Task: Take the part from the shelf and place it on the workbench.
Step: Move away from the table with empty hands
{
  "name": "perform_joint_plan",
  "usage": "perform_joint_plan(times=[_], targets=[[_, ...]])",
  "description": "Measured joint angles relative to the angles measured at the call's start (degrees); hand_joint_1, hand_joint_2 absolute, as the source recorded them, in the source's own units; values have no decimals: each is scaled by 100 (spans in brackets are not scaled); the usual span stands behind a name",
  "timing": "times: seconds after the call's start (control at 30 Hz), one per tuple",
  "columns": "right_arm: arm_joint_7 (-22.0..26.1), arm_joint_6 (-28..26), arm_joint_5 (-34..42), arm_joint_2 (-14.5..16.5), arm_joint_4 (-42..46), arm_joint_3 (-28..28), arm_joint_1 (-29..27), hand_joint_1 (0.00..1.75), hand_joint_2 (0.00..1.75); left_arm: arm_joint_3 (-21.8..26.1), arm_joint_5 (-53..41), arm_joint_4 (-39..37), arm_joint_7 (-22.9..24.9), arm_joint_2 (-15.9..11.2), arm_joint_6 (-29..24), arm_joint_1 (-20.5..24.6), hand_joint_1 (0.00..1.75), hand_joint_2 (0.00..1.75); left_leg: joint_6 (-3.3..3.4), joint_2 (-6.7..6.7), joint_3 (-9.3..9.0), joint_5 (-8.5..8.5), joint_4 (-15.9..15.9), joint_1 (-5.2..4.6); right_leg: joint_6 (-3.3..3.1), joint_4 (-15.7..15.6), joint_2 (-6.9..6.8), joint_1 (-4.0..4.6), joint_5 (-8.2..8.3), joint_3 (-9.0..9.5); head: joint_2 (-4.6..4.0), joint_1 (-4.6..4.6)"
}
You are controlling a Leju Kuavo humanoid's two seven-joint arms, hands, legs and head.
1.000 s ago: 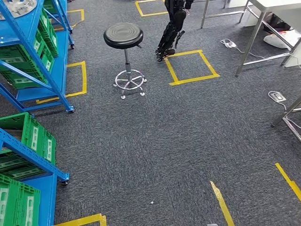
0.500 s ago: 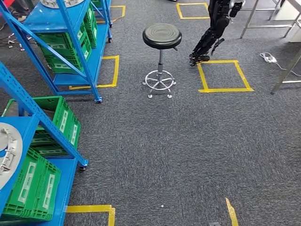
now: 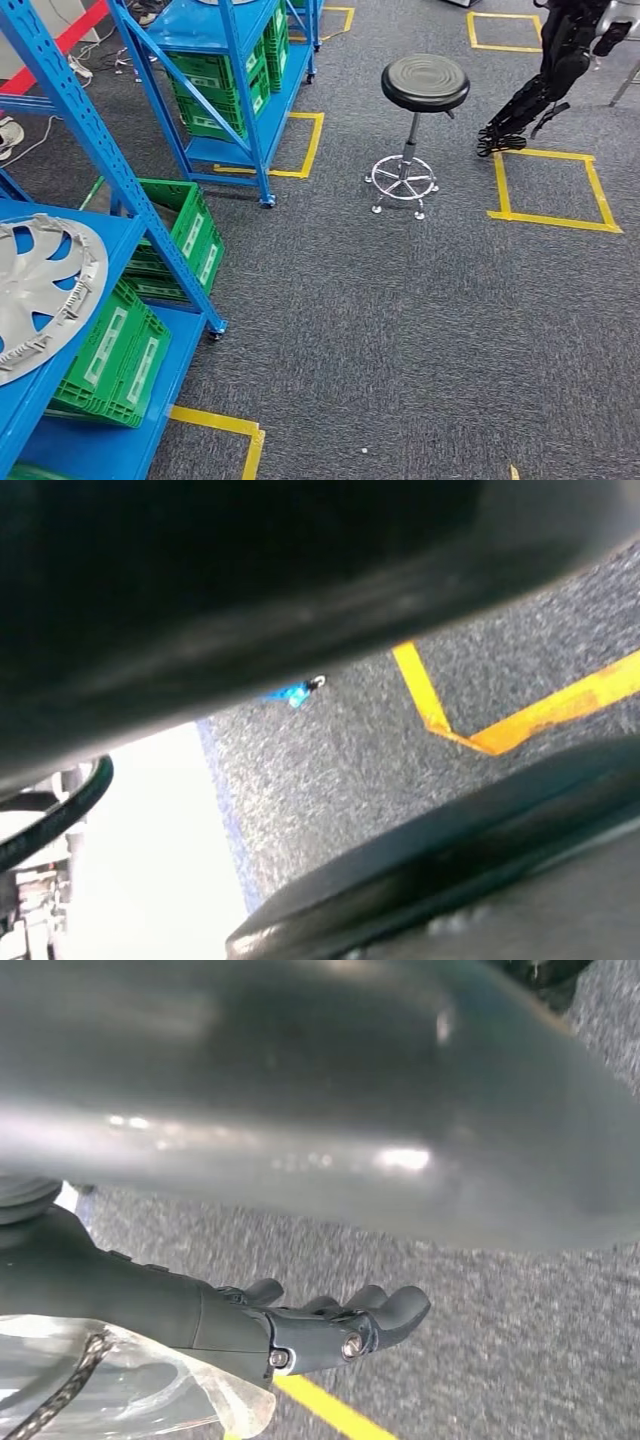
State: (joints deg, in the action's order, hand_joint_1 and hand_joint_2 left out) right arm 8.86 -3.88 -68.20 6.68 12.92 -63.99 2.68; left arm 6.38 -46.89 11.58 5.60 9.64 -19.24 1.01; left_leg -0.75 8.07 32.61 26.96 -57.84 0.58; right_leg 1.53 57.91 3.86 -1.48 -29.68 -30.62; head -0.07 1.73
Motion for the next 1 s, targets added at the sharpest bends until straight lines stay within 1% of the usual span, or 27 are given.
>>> perform_joint_plan(times=[0.03, 0.07, 0.13, 0.17, 0.2, 0.23, 0.27, 0.3, 0.33, 0.37, 0.4, 0.43, 0.5, 0.53, 0.57, 0.63, 0.67, 0.7, 0.73, 0.77, 0.8, 0.83, 0.87, 0.9, 0.93, 0.97, 1.0], targets=[[3, -7, -21, 0, 0, 11, 1, 0, 0, 0, 0, 0, 2, 0, 3, -6, 0, 0, -26, -102, 35, 46, -66, -3, -45, -15, -74, 3, 8, 11, 0, -11], [7, -15, -42, 0, 0, 22, 0, 0, 0, 1, -1, 0, 5, 0, 3, -5, 0, 0, -47, -267, 116, 156, -238, -12, -86, -35, -161, 4, 14, 25, 0, -25], [13, -31, -91, 0, 0, 40, -18, 0, 0, 1, -4, 1, 19, -1, 1, 9, 0, 0, -75, -634, 431, 517, -913, -24, -142, -51, -349, 28, 0, 47, 0, -53], [13, -37, -116, -1, 0, 51, -30, 0, 0, 1, -5, 0, 26, -1, 0, 15, 0, 0, -85, -710, 618, 684, -1306, -22, -159, -50, -453, 45, -12, 53, 0, -57], [12, -42, -139, -1, 0, 64, -38, 0, 0, 1, -6, 0, 32, -1, -1, 13, 0, 0, -88, -741, 745, 764, -1579, -20, -169, -49, -552, 58, -25, 61, 0, -56], [12, -44, -156, -1, 0, 81, -39, 0, 0, 1, -6, 0, 36, -2, -1, 7, 0, 0, -83, -756, 776, 733, -1655, -20, -174, -49, -642, 69, -39, 72, 0, -56], [12, -46, -163, 0, 0, 97, -35, 0, 0, 1, -8, 0, 39, -3, -3, -1, 0, 0, -70, -771, 696, 599, -1506, -23, -174, -48, -721, 78, -52, 89, 0, -57], [12, -46, -167, 1, -1, 113, -30, 0, 0, 1, -11, 1, 42, -5, -8, -8, 0, 0, -42, -824, 510, 392, -1152, -35, -170, -49, -796, 86, -69, 115, 0, -57], [12, -45, -169, 1, -4, 127, -25, 0, 0, 1, -20, 1, 44, -8, -15, -10, 0, 0, -3, -954, 293, 210, -733, -63, -159, -50, -862, 94, -89, 139, 0, -57], [13, -44, -169, 2, -10, 137, -24, 0, 0, 1, -31, 1, 47, -9, -24, -2, 0, 0, 41, -1082, 110, 91, -381, -96, -138, -46, -925, 107, -115, 155, 0, -56], [13, -43, -168, 2, -15, 143, -20, 0, 0, 1, -41, 1, 50, -10, -37, 4, 0, 0, 81, -1181, -10, 31, -140, -129, -112, -45, -987, 118, -140, 170, 0, -51], [12, -43, -165, 3, -20, 146, -13, 0, 0, 0, -53, 0, 52, -11, -45, 7, 0, 0, 112, -1227, -46, 36, -48, -156, -83, -46, -1045, 126, -159, 186, 0, -50], [11, -41, -156, 3, -22, 152, 15, 0, 0, 0, -75, 0, 59, -15, -57, -2, 0, 0, 168, -1106, -47, 20, -2, -154, -24, -59, -1131, 123, -188, 225, 0, -50], [12, -40, -152, 3, -22, 156, 26, 0, 0, 0, -87, 0, 62, -17, -59, -8, 0, 0, 197, -1044, -60, 1, 30, -137, 6, -31, -1046, 112, -224, 225, 0, -44], [13, -40, -150, 3, -22, 160, 31, 0, 0, 1, -96, 0, 66, -18, -62, -7, 0, 0, 228, -978, -75, -22, 64, -117, 34, 92, -891, 100, -310, 174, 0, -32], [12, -39, -151, 3, -25, 164, 15, 0, 0, 1, -104, 0, 70, -11, -66, 7, 0, 0, 265, -841, -86, -44, 94, -90, 75, 709, -523, 79, -624, -120, 0, -6], [9, -38, -151, 3, -27, 166, 1, 0, 0, 1, -104, 0, 72, -7, -67, 13, 0, 0, 274, -759, -82, -45, 93, -86, 90, 1131, -439, 74, -788, -338, 0, -3], [6, -37, -152, 3, -30, 166, -12, 0, 0, 1, -104, 0, 72, -3, -67, 14, 0, 0, 275, -675, -84, -44, 91, -85, 105, 1463, -410, 72, -875, -529, 0, -4], [4, -36, -152, 3, -32, 166, -22, 0, 0, 1, -104, 0, 72, 0, -67, 11, 0, 0, 273, -589, -91, -42, 90, -81, 115, 1606, -400, 69, -843, -641, 0, -4], [3, -37, -151, 2, -33, 166, -27, 0, 0, 1, -104, 1, 72, 0, -66, 8, 0, 0, 266, -500, -102, -38, 86, -75, 125, 1534, -392, 64, -700, -654, 0, -5], [4, -37, -151, 2, -33, 166, -28, 0, 0, 1, -104, 1, 72, 1, -66, 7, 0, 0, 251, -413, -117, -28, 79, -64, 135, 1221, -356, 51, -461, -547, 0, -5], [4, -38, -150, 1, -33, 166, -29, 0, 0, 1, -104, 1, 72, 2, -65, 7, 0, 0, 225, -331, -122, -13, 65, -52, 149, 817, -245, 26, -233, -388, 0, -3], [5, -37, -150, 1, -37, 167, -30, 0, 0, 1, -104, 1, 72, 2, -66, 14, 0, 0, 191, -251, -114, 6, 31, -47, 155, 438, -104, 2, -85, -229, 0, 2], [6, -37, -150, 1, -40, 169, -29, 0, 0, 1, -104, 1, 72, 3, -74, 19, 0, 0, 153, -177, -94, 17, 3, -43, 143, 177, 14, -15, -7, -104, 0, 7], [3, -37, -148, 1, -44, 170, -26, 0, 0, 1, -103, 0, 65, 3, -92, 19, 0, 0, 114, -110, -62, 15, -17, -38, 115, 69, 89, -18, -12, -45, 0, 12], [3, -37, -145, 1, -48, 171, -23, 0, 0, 1, -94, -1, 46, 3, -115, 14, 0, 0, 79, -44, -34, 4, -29, -33, 74, 49, 73, -6, -30, -25, 0, 15], [5, -38, -138, 2, -48, 172, -19, 0, 0, 6, -65, -1, 15, 3, -140, 0, 0, 0, 47, 16, -13, -7, -25, -21, 24, 58, 7, -5, -24, -20, 0, 14]])
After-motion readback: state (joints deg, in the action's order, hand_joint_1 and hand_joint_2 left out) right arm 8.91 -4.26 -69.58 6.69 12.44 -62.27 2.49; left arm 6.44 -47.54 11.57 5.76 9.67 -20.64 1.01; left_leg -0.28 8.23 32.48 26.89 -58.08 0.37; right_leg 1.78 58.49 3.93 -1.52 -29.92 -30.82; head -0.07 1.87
